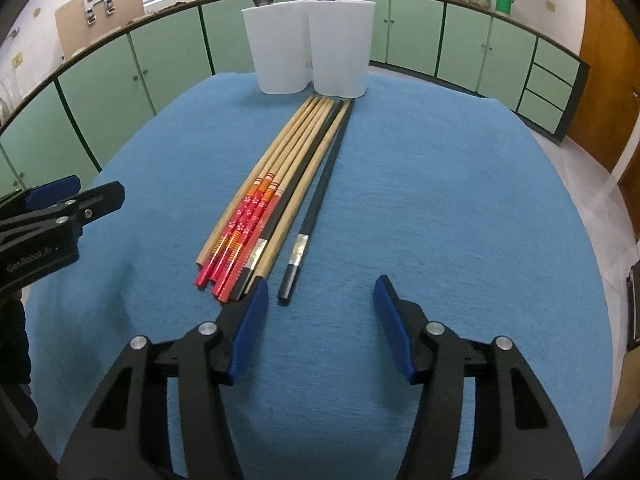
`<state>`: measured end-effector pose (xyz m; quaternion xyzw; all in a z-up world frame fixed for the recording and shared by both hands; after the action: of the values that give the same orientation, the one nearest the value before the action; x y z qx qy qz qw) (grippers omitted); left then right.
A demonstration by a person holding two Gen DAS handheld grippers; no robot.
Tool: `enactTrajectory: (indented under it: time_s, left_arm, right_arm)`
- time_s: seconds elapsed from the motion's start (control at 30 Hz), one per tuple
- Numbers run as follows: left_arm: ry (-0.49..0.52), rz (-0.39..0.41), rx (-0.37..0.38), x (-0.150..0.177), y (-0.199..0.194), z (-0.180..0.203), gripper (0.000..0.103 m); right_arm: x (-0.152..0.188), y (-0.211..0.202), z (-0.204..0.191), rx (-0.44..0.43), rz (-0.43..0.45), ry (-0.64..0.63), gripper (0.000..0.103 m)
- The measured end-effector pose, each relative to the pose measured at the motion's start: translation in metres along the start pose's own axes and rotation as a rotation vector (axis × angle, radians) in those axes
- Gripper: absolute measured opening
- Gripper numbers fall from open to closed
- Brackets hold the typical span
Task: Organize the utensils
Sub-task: 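Grasp a black chopstick with the right tool while the left tool grasps a wooden chopstick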
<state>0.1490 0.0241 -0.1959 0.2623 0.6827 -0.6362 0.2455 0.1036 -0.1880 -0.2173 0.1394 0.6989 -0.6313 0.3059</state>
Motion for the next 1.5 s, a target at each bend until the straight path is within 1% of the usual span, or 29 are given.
enactTrajectory:
  time_s: [0.03, 0.1, 0.13, 0.2, 0.33, 0.43, 0.47, 0.5, 0.53, 0.67, 0.83, 0.97, 1.13, 1.27, 1.5]
  left_arm:
    - [0.003, -0.003, 0.002, 0.001, 0.001, 0.000, 0.074]
    - [0.011, -0.012, 0.003, 0.003, 0.002, 0.002, 0.074]
    - [0.015, -0.015, 0.005, 0.003, 0.003, 0.003, 0.074]
    - [0.026, -0.024, 0.012, 0.006, 0.005, 0.005, 0.074]
    - [0.042, -0.050, 0.030, 0.013, 0.010, 0.015, 0.074]
    - [0.055, -0.072, 0.045, 0.019, 0.016, 0.024, 0.074]
    - [0.061, -0.079, 0.049, 0.021, 0.018, 0.027, 0.074]
    - [0.064, -0.085, 0.053, 0.022, 0.020, 0.030, 0.074]
    - [0.063, -0.091, 0.059, 0.023, 0.021, 0.032, 0.074]
    - [0.053, -0.106, 0.089, 0.026, 0.025, 0.041, 0.074]
    - [0.047, -0.098, 0.098, 0.021, 0.027, 0.048, 0.074]
    - [0.042, -0.115, 0.130, 0.020, 0.026, 0.054, 0.073]
    - [0.056, -0.127, 0.136, 0.025, 0.020, 0.057, 0.073]
    - [0.055, -0.135, 0.155, 0.033, 0.012, 0.057, 0.073]
    - [0.047, -0.119, 0.154, 0.025, 0.020, 0.065, 0.074]
  right_arm:
    - [0.000, 0.000, 0.000, 0.002, 0.001, 0.001, 0.052]
    - [-0.001, -0.001, 0.004, 0.008, 0.004, 0.008, 0.041]
    - [-0.002, -0.001, 0.008, 0.007, 0.002, 0.020, 0.039]
    - [-0.001, -0.002, 0.011, -0.004, 0.001, 0.032, 0.039]
    - [-0.001, -0.003, 0.004, -0.028, 0.008, 0.027, 0.040]
    - [-0.003, 0.000, -0.001, -0.033, 0.011, 0.007, 0.025]
    - [-0.004, 0.000, 0.000, -0.051, 0.011, 0.014, 0.012]
    - [-0.004, 0.001, 0.001, -0.064, 0.008, 0.024, 0.008]
    - [-0.003, 0.001, 0.005, -0.083, 0.007, 0.036, 0.008]
    - [-0.003, -0.002, 0.017, -0.046, 0.010, 0.039, 0.007]
    - [-0.002, -0.002, 0.031, -0.051, 0.012, 0.068, 0.006]
    - [-0.001, 0.000, 0.033, -0.062, 0.016, 0.080, 0.006]
    - [0.000, 0.000, 0.036, -0.084, 0.019, 0.096, 0.007]
    - [0.001, 0.000, 0.038, -0.089, 0.020, 0.098, 0.007]
    - [0.001, -0.001, 0.042, -0.095, 0.020, 0.102, 0.007]
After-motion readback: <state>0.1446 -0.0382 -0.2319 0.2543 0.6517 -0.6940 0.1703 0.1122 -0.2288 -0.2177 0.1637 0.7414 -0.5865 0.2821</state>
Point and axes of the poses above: each gripper's, at about its wrist camera, not at the fingertips, and y roughly the way its jaws point, z to its right, x to its underside, the point moved 5 cm from there along y, roughly the way its jaws point
